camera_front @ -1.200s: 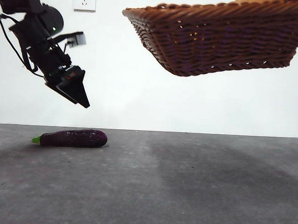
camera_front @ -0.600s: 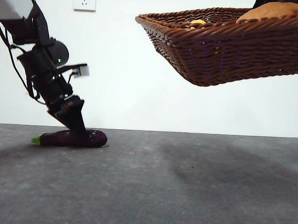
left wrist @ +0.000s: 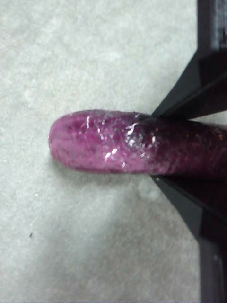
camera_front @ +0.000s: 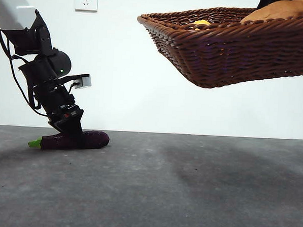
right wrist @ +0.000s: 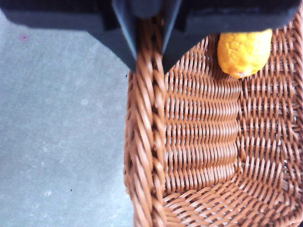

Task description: Help me put the vegetables on the table into the basket

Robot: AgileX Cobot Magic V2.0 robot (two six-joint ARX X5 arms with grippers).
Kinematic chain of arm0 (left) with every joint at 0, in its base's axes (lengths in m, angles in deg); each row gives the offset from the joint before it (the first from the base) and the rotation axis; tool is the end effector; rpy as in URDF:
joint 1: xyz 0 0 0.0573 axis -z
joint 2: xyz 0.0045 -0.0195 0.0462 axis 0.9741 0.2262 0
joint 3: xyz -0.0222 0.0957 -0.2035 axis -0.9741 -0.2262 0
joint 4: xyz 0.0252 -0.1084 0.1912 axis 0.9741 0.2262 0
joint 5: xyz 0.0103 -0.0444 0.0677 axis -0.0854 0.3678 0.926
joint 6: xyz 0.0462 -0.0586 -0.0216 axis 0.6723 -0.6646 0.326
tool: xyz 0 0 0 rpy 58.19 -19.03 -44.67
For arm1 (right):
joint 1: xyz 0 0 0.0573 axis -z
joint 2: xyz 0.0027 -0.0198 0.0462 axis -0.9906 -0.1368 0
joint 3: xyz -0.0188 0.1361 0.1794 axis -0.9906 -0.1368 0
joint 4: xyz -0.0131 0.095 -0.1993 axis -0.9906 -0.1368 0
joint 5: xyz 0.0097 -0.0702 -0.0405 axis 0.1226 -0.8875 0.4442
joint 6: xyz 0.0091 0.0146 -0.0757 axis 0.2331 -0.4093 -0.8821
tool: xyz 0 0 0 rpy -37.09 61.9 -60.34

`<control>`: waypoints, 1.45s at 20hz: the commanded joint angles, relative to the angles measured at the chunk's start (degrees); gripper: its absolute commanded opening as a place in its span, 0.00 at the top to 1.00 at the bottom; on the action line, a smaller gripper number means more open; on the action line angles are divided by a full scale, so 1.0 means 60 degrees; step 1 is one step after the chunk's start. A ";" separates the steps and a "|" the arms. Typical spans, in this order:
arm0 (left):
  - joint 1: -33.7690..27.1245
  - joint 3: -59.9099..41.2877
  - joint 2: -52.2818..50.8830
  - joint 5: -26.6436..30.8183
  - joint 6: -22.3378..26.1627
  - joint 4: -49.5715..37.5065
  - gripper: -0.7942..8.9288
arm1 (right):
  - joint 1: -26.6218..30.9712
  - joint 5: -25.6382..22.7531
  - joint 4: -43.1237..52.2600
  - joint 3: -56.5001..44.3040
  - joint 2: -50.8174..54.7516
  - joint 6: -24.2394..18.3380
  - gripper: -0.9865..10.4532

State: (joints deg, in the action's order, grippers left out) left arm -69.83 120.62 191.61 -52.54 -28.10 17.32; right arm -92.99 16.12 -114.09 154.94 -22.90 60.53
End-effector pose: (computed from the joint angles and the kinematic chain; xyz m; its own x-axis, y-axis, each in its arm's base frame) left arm 0.4190 -0.0762 0.1249 0.3251 -0.4218 -0.8464 0.8026 0.5964 0.0110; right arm 0.2524 0.0767 0.2956 0.5326 0.5516 -0.6420 -0.4216 0.8306 0.3639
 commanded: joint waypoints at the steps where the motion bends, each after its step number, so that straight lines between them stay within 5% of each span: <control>1: 0.0036 0.0029 0.0018 -0.0076 -0.0390 0.0328 0.93 | 0.0007 0.0146 0.0127 0.0098 0.0058 0.0051 0.93; 7: -0.0280 0.0044 -0.1392 -0.0809 -0.0925 0.1676 0.92 | -0.0011 0.0062 -0.0142 0.0080 -0.0259 0.0266 0.93; 14: -0.0248 0.0044 -0.4743 -0.2269 -0.0594 0.3060 0.92 | -0.0015 0.0062 0.0182 -0.0463 -0.1217 0.0430 0.93; 19: 0.1180 0.0044 -0.6094 -0.2357 -0.0350 0.3850 0.92 | -0.0302 0.0645 0.2506 -0.2116 -0.1763 0.1701 0.93; 24: 0.3872 0.0040 -0.5581 -0.0514 0.0393 0.4095 0.93 | -0.1275 0.0929 0.3621 -0.2867 -0.1832 0.2284 0.93; 29: 0.4798 0.0040 -0.4280 0.0831 0.0696 0.4273 0.93 | -0.1821 0.0987 0.4149 -0.2867 -0.1832 0.2586 0.93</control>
State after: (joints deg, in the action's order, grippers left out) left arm -41.11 121.01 165.67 -47.40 -24.84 42.83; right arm -103.81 21.41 -90.20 137.94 -33.63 74.78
